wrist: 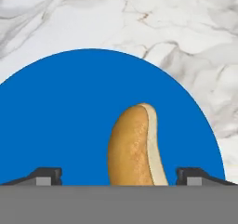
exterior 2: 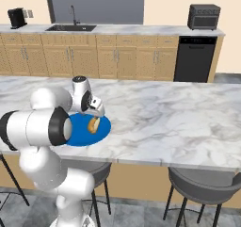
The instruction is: Move the hot dog bun to the plate on the dining table and place the condiment next to that plate. Then navigate to the fridge and take the sausage and place it on the plate as well.
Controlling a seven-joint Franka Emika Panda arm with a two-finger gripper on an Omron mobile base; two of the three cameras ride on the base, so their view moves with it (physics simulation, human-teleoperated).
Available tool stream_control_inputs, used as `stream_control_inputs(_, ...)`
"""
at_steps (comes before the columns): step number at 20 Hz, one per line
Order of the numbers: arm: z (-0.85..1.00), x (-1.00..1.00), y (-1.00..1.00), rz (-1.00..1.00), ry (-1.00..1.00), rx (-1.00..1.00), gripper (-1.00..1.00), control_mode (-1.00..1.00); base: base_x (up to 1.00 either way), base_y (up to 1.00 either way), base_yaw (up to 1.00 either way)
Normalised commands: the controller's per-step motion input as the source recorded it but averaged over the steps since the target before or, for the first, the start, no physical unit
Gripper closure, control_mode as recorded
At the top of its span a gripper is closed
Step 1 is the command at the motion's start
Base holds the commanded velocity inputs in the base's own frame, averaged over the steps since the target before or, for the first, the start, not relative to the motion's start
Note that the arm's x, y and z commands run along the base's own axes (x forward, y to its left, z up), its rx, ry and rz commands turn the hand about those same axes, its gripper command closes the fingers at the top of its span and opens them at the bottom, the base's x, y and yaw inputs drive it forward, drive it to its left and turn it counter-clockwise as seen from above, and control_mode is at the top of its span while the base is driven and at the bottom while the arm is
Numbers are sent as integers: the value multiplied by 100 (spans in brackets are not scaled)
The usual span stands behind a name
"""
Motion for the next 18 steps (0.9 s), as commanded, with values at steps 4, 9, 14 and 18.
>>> stream_control_inputs(4,98,-69,0,0,-7,2,-100,-100,0,0,0)
stream_control_inputs(9,100,-100,0,0,0,3,-100,-100,0,0,0)
stream_control_inputs(14,81,-100,0,0,0,0,-100,-100,0,0,0)
stream_control_inputs(18,32,-100,0,0,4,0,-100,-100,0,0,0)
